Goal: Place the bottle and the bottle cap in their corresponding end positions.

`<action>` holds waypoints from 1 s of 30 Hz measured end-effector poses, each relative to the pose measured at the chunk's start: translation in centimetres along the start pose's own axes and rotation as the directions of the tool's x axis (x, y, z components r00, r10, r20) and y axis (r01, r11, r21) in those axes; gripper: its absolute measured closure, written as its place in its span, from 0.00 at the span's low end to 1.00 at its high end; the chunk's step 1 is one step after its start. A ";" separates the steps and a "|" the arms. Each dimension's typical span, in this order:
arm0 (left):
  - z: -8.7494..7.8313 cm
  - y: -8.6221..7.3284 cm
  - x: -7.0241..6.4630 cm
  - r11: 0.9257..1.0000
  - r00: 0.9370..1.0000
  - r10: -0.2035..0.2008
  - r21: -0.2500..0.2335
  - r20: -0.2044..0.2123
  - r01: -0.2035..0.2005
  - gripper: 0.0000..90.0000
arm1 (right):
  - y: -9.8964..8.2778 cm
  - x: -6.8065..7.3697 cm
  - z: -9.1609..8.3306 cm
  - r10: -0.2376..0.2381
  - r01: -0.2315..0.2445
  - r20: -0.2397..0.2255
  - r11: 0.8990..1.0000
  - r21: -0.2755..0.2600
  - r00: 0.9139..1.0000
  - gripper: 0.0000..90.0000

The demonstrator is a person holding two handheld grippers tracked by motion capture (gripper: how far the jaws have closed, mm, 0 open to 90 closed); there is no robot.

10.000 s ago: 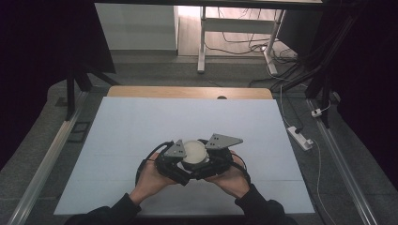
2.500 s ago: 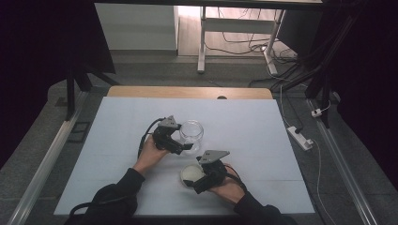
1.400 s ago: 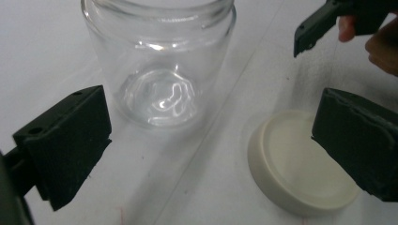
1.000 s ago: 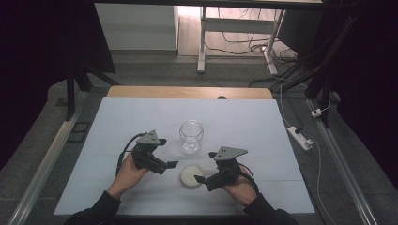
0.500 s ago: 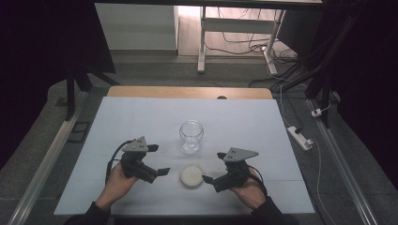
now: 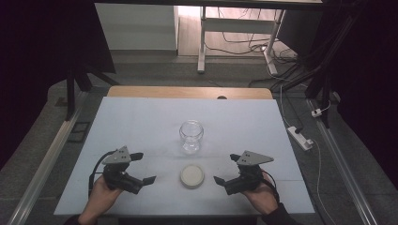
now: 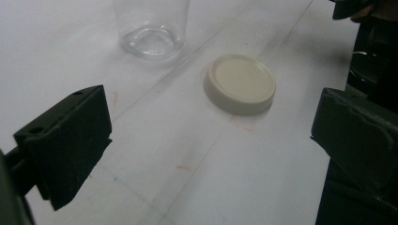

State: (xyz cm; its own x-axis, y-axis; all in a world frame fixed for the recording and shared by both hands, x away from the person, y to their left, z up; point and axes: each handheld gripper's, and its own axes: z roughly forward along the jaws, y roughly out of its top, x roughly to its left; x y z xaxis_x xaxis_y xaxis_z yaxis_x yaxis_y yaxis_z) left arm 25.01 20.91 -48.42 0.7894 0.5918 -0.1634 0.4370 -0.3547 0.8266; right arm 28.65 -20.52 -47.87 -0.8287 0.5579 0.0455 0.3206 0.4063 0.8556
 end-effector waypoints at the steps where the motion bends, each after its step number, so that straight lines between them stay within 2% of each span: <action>1: -0.3 -0.2 0.0 1.000 1.000 -0.004 0.000 -0.005 0.004 0.00 | -0.1 -0.1 -0.2 0.004 -0.004 0.004 1.000 -0.002 1.000 0.00; 7: -2.0 -1.5 0.0 0.999 0.999 -0.038 -0.022 -0.032 0.038 0.00 | -0.8 -0.2 -1.6 0.008 -0.008 0.043 1.000 -0.003 0.999 0.00; 14: -3.7 -3.1 0.2 0.996 0.994 -0.080 -0.045 -0.072 0.077 0.00 | -1.7 -0.5 -3.4 0.022 -0.020 0.094 1.000 -0.018 0.995 0.00; 21: -5.4 -4.8 0.3 0.993 0.986 -0.112 -0.053 -0.126 0.106 0.00 | -2.8 -1.0 -5.0 0.045 -0.042 0.149 0.999 -0.024 0.988 0.00; 25: -6.2 -5.7 0.3 0.992 0.979 -0.123 -0.048 -0.165 0.116 0.00 | -3.4 -1.2 -5.8 0.062 -0.059 0.177 0.998 -0.025 0.982 0.00; 30: -7.0 -6.8 0.4 0.989 0.970 -0.146 -0.046 -0.194 0.140 0.00 | -4.2 -1.6 -6.7 0.089 -0.085 0.208 0.996 -0.028 0.974 0.00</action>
State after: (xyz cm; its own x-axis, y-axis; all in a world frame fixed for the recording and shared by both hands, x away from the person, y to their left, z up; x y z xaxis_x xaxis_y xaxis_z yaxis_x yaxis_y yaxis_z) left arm 19.36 28.62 -50.38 0.6183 0.7663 -0.1748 0.5228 -0.2348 0.8195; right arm 25.57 -27.99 -48.07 -0.6829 0.7304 0.0132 0.3773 0.3372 0.8625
